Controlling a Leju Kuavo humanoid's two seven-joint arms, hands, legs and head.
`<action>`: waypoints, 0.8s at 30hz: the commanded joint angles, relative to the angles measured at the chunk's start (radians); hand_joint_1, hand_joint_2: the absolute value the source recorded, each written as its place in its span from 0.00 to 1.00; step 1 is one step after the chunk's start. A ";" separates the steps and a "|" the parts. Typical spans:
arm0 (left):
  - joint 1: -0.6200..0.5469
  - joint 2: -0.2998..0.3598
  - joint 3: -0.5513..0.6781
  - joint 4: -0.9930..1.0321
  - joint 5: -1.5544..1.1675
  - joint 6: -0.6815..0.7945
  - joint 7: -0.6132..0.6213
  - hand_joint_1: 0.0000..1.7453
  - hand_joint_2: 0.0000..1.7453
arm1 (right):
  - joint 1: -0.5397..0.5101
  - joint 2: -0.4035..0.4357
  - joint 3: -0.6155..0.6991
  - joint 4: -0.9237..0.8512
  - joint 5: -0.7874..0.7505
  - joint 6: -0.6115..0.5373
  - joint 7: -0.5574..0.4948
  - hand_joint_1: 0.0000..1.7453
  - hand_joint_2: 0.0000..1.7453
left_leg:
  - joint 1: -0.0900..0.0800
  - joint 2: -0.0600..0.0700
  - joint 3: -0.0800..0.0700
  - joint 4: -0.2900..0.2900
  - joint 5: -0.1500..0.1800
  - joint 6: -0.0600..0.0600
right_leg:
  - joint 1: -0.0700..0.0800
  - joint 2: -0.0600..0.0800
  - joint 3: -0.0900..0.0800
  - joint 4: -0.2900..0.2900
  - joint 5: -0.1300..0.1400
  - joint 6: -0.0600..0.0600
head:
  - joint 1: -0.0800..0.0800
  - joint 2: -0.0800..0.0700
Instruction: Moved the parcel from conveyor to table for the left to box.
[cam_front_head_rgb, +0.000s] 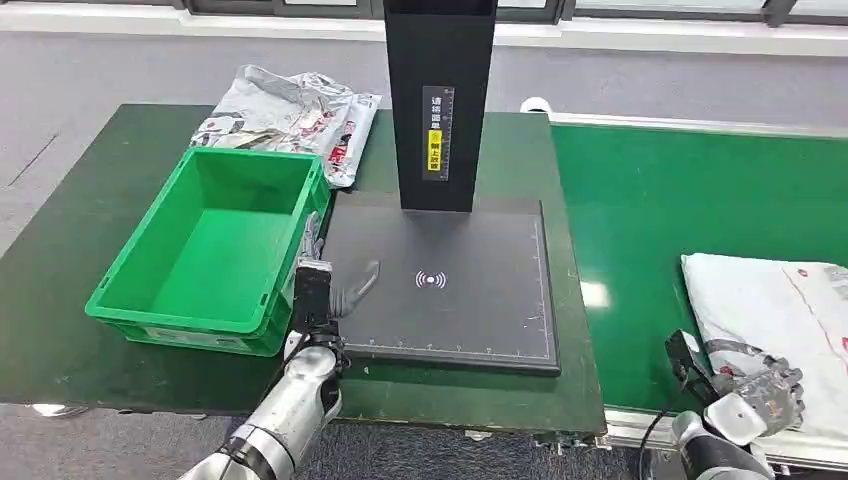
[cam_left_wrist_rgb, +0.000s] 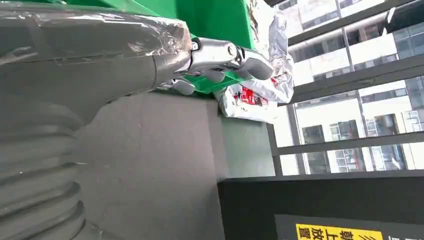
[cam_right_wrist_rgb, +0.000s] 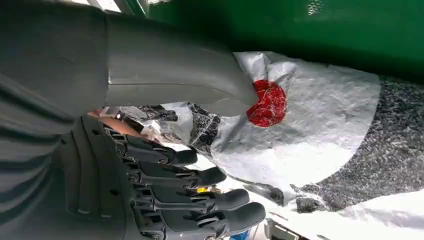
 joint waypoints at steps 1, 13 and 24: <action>-0.009 0.001 0.053 0.007 -0.004 -0.029 0.003 0.00 1.00 | -0.044 -0.015 0.103 0.067 -0.002 0.123 0.031 0.00 1.00 | 0.000 0.003 0.003 -0.001 -0.001 0.000 | 0.000 0.003 0.002 -0.002 0.000 -0.001 | 0.000 0.000; -0.010 -0.001 0.062 0.011 -0.006 -0.034 0.003 0.00 1.00 | -0.054 -0.021 0.113 0.074 -0.001 0.214 0.042 0.00 1.00 | 0.000 0.003 0.004 -0.002 -0.001 0.000 | 0.001 0.003 0.004 -0.002 0.000 -0.001 | 0.000 0.000; -0.015 -0.004 0.078 0.020 -0.002 -0.053 0.003 0.00 1.00 | -0.062 -0.018 0.095 0.071 -0.001 0.226 0.010 1.00 1.00 | 0.000 0.003 0.004 -0.001 -0.001 0.000 | 0.000 0.002 0.003 -0.002 0.001 0.000 | 0.000 0.000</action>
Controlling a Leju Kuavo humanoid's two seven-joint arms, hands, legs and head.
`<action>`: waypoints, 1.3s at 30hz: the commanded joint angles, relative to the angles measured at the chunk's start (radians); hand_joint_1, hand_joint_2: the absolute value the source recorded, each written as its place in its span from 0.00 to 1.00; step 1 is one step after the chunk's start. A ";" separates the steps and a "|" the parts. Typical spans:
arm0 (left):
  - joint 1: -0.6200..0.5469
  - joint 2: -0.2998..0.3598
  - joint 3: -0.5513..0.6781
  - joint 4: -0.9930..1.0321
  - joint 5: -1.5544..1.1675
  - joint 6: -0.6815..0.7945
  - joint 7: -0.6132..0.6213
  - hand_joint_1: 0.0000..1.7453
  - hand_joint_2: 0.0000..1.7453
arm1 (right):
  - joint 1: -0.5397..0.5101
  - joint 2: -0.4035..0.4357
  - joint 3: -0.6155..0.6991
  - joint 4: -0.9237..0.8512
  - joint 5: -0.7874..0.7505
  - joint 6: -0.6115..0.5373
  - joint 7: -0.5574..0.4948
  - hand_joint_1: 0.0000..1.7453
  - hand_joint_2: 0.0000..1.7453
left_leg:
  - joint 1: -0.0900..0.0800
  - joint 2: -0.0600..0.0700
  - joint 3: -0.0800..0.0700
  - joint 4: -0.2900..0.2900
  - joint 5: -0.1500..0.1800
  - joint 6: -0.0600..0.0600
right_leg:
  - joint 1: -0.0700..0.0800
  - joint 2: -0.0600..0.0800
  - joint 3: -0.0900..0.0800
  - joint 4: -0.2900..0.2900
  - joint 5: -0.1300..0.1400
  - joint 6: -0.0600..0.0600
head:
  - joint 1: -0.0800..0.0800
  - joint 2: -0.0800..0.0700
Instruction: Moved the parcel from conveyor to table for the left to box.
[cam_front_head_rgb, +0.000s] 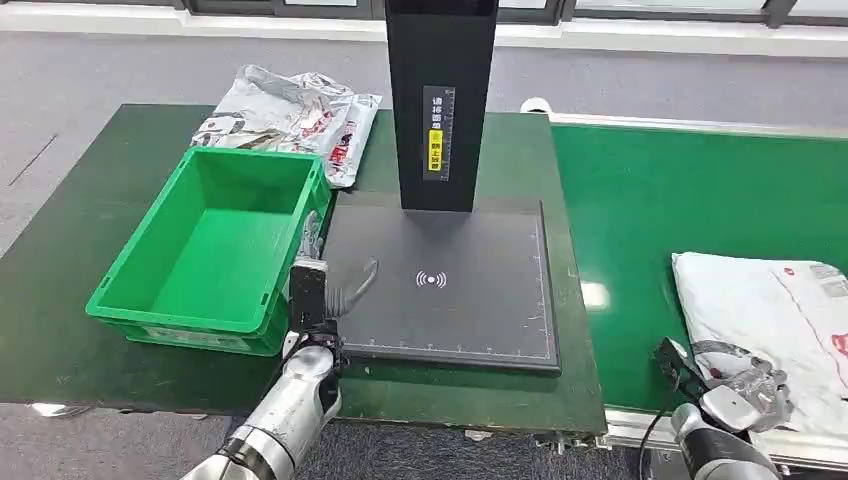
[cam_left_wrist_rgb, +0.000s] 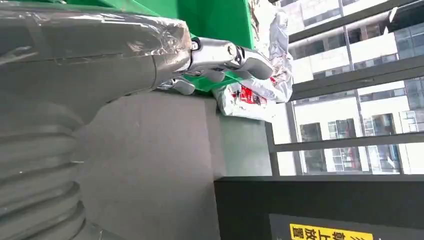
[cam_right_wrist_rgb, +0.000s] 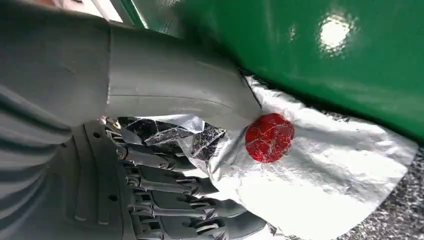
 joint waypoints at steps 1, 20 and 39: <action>-0.024 0.002 0.056 0.039 0.005 -0.031 0.003 0.00 1.00 | -0.040 -0.002 0.027 0.061 -0.003 0.009 -0.036 1.00 1.00 | 0.000 0.002 0.001 0.000 -0.001 0.000 | 0.000 0.001 0.001 -0.001 0.000 0.000 | 0.000 0.000; -0.011 -0.003 0.083 0.018 -0.019 -0.066 0.003 0.00 1.00 | -0.022 0.031 -0.049 0.028 -0.002 -0.178 -0.140 1.00 1.00 | 0.001 0.004 0.004 -0.002 -0.001 0.000 | 0.001 0.004 0.003 -0.002 0.000 -0.001 | 0.000 0.000; -0.015 -0.004 0.053 -0.021 -0.055 -0.030 0.027 0.00 1.00 | 0.018 0.106 -0.043 -0.217 -0.052 -0.408 -0.359 1.00 1.00 | 0.001 0.004 0.002 -0.001 -0.001 0.000 | 0.001 0.004 0.001 -0.001 0.000 -0.001 | 0.000 0.000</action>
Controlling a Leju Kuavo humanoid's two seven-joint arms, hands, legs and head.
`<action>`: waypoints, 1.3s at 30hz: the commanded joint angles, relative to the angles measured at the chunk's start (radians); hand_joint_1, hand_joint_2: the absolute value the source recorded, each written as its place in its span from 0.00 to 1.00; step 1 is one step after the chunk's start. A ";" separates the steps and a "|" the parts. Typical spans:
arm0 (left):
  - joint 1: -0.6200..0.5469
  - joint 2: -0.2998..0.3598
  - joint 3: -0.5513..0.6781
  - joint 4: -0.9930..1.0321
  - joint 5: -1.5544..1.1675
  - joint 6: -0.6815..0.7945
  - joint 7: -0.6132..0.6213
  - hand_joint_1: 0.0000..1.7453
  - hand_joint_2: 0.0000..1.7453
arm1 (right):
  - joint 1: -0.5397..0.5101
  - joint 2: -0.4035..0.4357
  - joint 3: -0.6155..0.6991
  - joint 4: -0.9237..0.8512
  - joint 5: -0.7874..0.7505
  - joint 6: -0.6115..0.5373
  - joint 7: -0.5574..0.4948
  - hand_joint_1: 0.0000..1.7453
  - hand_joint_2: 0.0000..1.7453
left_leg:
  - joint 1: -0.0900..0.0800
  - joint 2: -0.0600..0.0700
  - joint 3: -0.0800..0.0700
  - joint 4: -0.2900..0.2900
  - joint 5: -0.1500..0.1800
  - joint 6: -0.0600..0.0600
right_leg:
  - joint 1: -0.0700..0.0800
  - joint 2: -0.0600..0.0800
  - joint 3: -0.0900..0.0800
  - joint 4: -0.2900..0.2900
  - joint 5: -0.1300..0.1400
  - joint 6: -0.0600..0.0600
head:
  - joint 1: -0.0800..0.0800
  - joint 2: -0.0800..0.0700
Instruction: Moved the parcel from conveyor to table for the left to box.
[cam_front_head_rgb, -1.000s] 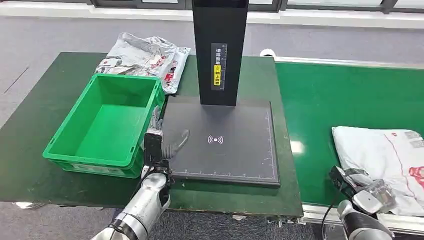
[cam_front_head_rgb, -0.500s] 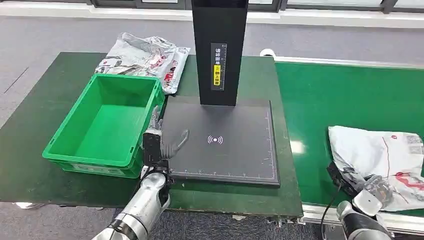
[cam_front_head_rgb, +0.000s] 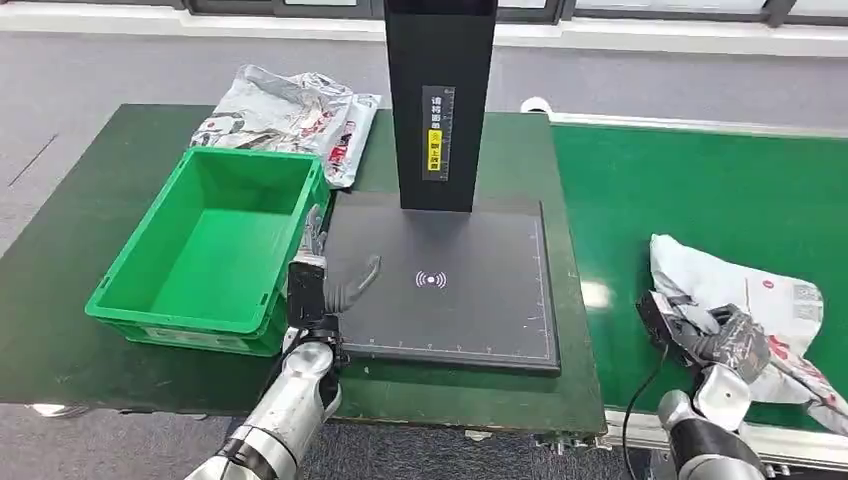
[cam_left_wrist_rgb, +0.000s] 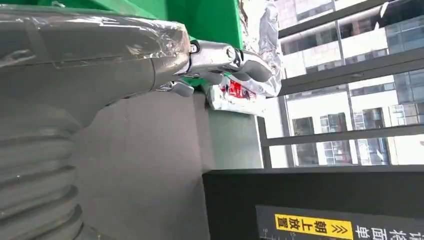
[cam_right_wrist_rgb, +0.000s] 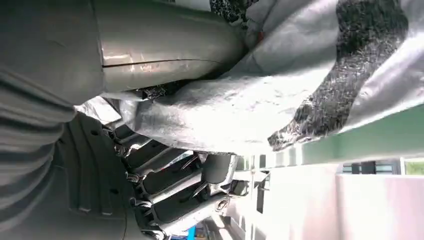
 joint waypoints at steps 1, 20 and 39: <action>-0.021 0.014 0.013 0.022 -0.002 0.001 0.005 0.00 1.00 | -0.015 0.043 -0.041 -0.039 -0.005 0.000 0.002 1.00 1.00 | 0.000 0.003 0.003 -0.001 -0.001 0.000 | 0.000 0.003 0.002 -0.001 0.000 -0.001 | 0.000 0.000; -0.045 0.026 0.002 0.016 -0.021 0.033 0.017 0.00 1.00 | 0.117 0.207 0.139 -0.555 -0.287 0.020 -0.355 1.00 1.00 | -0.001 0.005 0.001 -0.001 -0.001 -0.001 | 0.000 0.005 -0.001 0.000 0.000 -0.001 | 0.000 0.000; -0.179 0.000 -0.076 0.163 -0.018 0.008 -0.010 0.00 1.00 | 0.099 0.288 0.939 -0.634 -0.437 0.176 -0.372 1.00 1.00 | 0.002 0.007 0.003 -0.003 0.000 -0.002 | 0.002 0.007 -0.001 0.000 0.000 -0.002 | 0.000 0.000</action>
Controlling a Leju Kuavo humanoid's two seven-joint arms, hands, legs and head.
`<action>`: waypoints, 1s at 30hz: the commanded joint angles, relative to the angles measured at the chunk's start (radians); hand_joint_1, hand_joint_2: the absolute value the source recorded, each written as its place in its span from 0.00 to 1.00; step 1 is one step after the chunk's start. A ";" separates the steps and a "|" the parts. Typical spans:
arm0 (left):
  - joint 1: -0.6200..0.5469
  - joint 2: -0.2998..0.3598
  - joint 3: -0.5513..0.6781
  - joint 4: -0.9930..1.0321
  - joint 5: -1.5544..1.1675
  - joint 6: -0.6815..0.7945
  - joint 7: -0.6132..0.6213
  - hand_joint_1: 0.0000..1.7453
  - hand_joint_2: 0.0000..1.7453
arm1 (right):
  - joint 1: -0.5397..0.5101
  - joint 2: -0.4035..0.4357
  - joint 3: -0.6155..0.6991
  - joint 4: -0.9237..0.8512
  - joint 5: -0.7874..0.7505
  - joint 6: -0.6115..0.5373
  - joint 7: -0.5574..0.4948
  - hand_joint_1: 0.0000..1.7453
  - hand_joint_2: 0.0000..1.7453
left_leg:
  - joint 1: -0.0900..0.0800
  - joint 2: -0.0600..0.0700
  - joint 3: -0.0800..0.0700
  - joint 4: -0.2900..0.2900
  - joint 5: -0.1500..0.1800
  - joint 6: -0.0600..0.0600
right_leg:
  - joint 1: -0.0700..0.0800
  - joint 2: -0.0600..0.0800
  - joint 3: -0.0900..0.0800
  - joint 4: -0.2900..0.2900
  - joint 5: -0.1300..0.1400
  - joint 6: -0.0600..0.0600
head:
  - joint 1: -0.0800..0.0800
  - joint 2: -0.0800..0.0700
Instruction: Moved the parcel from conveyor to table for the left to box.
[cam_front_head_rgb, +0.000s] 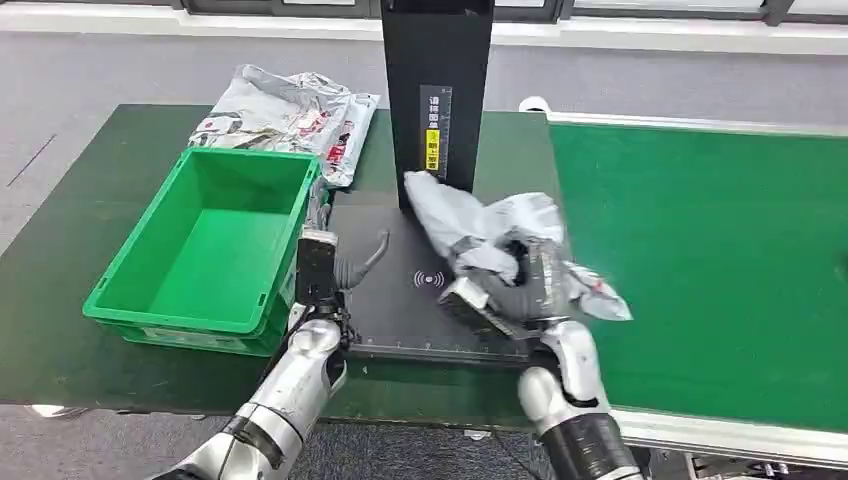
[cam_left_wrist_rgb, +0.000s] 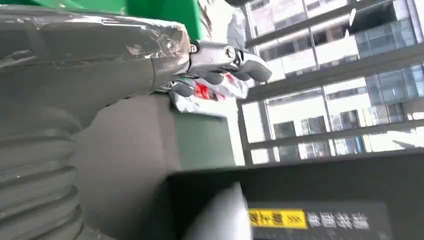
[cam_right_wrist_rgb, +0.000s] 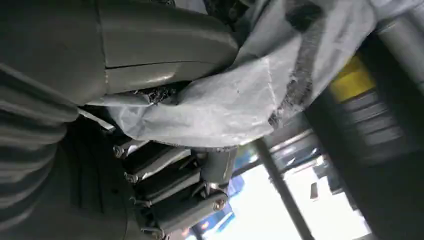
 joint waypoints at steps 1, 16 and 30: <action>-0.077 0.022 -0.054 0.129 0.021 -0.011 -0.014 0.00 1.00 | -0.036 -0.017 0.255 0.016 -0.041 0.010 0.022 1.00 1.00 | 0.000 0.003 0.005 -0.002 -0.001 0.001 | 0.001 0.002 0.004 -0.002 0.000 0.000 | 0.000 0.000; -0.097 0.019 -0.077 0.146 0.024 -0.021 -0.008 0.00 1.00 | -0.008 -0.024 0.268 0.001 -0.147 0.119 -0.012 1.00 1.00 | -0.001 -0.001 0.002 0.000 -0.001 0.001 | 0.000 -0.001 0.003 -0.002 0.000 0.000 | 0.000 0.000; -0.110 0.015 -0.088 0.170 0.032 -0.022 0.001 0.00 1.00 | -0.020 -0.019 0.243 0.035 -0.192 0.138 -0.009 0.00 1.00 | -0.001 -0.001 0.001 0.000 -0.001 0.001 | -0.001 0.000 0.001 -0.001 0.000 0.000 | 0.000 0.000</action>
